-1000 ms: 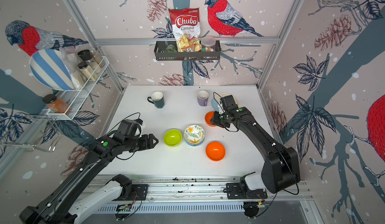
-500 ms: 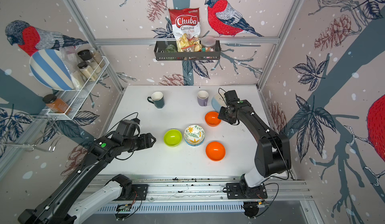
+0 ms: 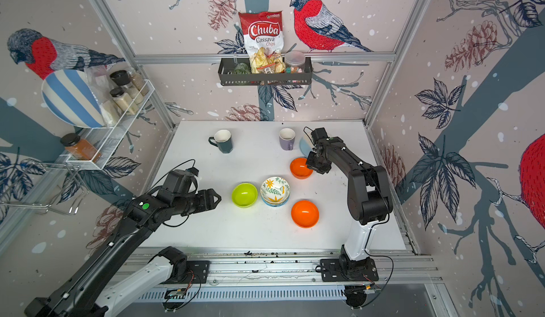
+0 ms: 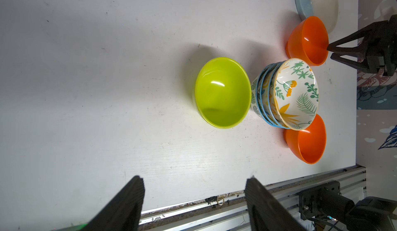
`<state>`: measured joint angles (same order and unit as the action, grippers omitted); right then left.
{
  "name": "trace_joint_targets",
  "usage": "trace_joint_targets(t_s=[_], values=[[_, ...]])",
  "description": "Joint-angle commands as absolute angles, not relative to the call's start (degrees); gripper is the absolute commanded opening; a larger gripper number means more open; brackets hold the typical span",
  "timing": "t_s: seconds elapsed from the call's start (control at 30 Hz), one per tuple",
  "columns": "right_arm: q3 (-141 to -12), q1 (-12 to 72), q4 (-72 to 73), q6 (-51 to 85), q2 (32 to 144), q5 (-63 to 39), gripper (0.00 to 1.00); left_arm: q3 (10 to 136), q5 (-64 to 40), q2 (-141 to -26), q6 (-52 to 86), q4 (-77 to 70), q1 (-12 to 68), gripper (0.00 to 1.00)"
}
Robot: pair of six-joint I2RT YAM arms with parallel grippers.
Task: Stack the bowls
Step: Pick up the bowl from the center of the board.
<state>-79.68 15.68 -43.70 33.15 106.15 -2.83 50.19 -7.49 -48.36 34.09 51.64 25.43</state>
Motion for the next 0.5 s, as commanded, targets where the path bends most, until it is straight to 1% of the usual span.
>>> trace_joint_targets(t_s=[0.0, 0.33, 0.47], values=[[-79.9, 15.6, -43.4, 33.3, 106.9, -3.4, 0.31, 50.1, -8.0, -48.2, 33.5, 51.1, 25.3, 0.76], [-79.1, 15.7, -43.0, 33.1, 107.9, -4.0, 0.15, 50.2, -8.5, -47.6, 33.3, 51.1, 25.3, 0.76], [-79.1, 15.8, -43.2, 33.1, 107.5, -4.1, 0.06, 50.2, -8.6, -47.7, 33.3, 51.1, 25.3, 0.76]])
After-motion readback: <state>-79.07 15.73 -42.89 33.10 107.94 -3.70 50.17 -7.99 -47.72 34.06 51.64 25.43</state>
